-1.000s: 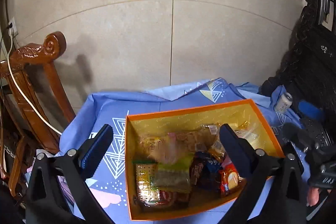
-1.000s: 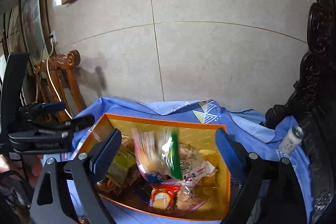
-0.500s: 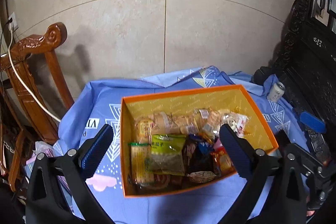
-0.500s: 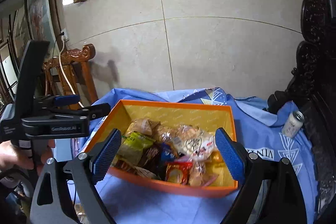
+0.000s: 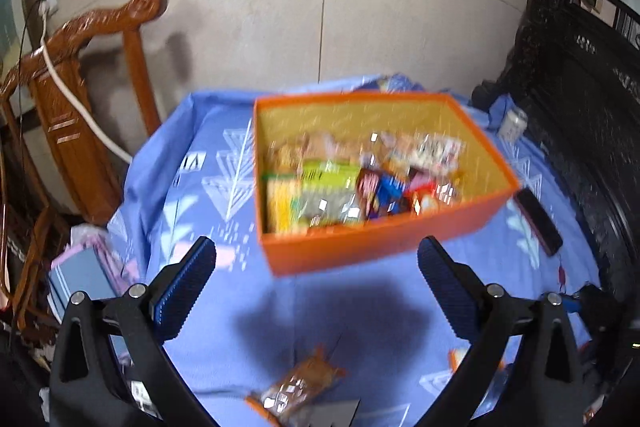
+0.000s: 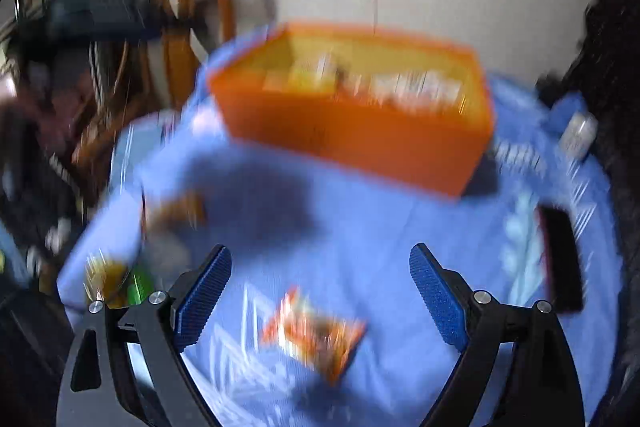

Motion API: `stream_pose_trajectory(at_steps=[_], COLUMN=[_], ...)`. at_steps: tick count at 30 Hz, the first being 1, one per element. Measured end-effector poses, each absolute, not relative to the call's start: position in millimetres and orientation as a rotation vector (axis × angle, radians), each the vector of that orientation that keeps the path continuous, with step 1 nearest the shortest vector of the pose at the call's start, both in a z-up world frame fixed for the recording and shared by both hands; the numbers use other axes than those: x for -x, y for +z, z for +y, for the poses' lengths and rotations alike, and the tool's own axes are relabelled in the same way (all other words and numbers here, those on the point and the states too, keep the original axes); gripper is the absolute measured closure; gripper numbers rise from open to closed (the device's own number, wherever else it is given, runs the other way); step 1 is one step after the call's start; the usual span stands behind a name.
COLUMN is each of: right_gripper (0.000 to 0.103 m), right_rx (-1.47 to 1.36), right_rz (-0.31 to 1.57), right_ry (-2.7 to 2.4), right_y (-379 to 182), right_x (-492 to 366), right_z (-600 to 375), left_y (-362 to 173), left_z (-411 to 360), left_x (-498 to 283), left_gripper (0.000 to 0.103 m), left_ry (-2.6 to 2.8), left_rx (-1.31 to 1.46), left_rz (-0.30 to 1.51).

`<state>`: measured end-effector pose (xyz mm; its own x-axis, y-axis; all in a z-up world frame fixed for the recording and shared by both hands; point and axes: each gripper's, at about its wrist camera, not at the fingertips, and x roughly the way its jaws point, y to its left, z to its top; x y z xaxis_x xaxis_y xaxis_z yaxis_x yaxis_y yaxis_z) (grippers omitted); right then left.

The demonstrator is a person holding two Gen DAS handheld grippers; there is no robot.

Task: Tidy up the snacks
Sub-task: 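Grasp the orange-wrapped cake with the left gripper while the right grasps the orange peanut bag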

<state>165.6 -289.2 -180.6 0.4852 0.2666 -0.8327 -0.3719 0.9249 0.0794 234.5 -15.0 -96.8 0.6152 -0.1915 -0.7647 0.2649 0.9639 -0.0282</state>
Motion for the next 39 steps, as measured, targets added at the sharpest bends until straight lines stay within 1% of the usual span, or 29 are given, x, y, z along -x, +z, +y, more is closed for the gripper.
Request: stream_pose_trajectory(at_steps=[4, 10, 11, 12, 15, 21, 25, 29, 39], right_gripper=[0.012, 0.012, 0.015, 0.023, 0.035, 0.044, 0.044, 0.044, 0.044], right_rx=[0.153, 0.217, 0.228, 0.239, 0.245, 0.213, 0.205, 0.199, 0.193], right_rz=[1.062, 1.114, 1.119, 1.13, 1.122, 1.122, 1.128, 1.139, 1.163], right_ry=[0.407, 0.425, 0.425, 0.43, 0.427, 0.413, 0.401, 0.398, 0.374], right_y=[-219.1, -247.7, -250.8, -255.2, -254.4, -252.1, -250.7, -250.0, -251.1], right_x=[-163.2, -173.1, -172.8, -172.3, -172.4, -170.2, -169.3, -169.9, -174.6], right_z=[-286.3, -276.5, -275.3, -273.8, -273.4, -276.6, -277.5, -280.0, -276.1], left_y=[-116.8, -138.6, -141.4, -144.1, -156.0, -198.0, -222.8, -234.3, -261.2], left_z=[4.1, 32.3, 34.5, 35.8, 36.4, 22.0, 12.6, 10.2, -2.0], left_x=[-219.1, -213.8, -213.9, -213.7, -212.8, -201.6, -192.9, -190.2, -184.4], left_gripper=[0.004, 0.004, 0.004, 0.004, 0.004, 0.004, 0.004, 0.004, 0.004], left_ry=[-0.219, -0.157, -0.153, -0.151, -0.174, -0.265, -0.351, -0.458, -0.641], left_rx=[-0.123, -0.092, -0.094, -0.096, -0.124, -0.262, -0.342, -0.385, -0.695], left_rz=[0.911, 0.975, 0.979, 0.985, 1.008, 1.08, 1.096, 1.105, 1.056])
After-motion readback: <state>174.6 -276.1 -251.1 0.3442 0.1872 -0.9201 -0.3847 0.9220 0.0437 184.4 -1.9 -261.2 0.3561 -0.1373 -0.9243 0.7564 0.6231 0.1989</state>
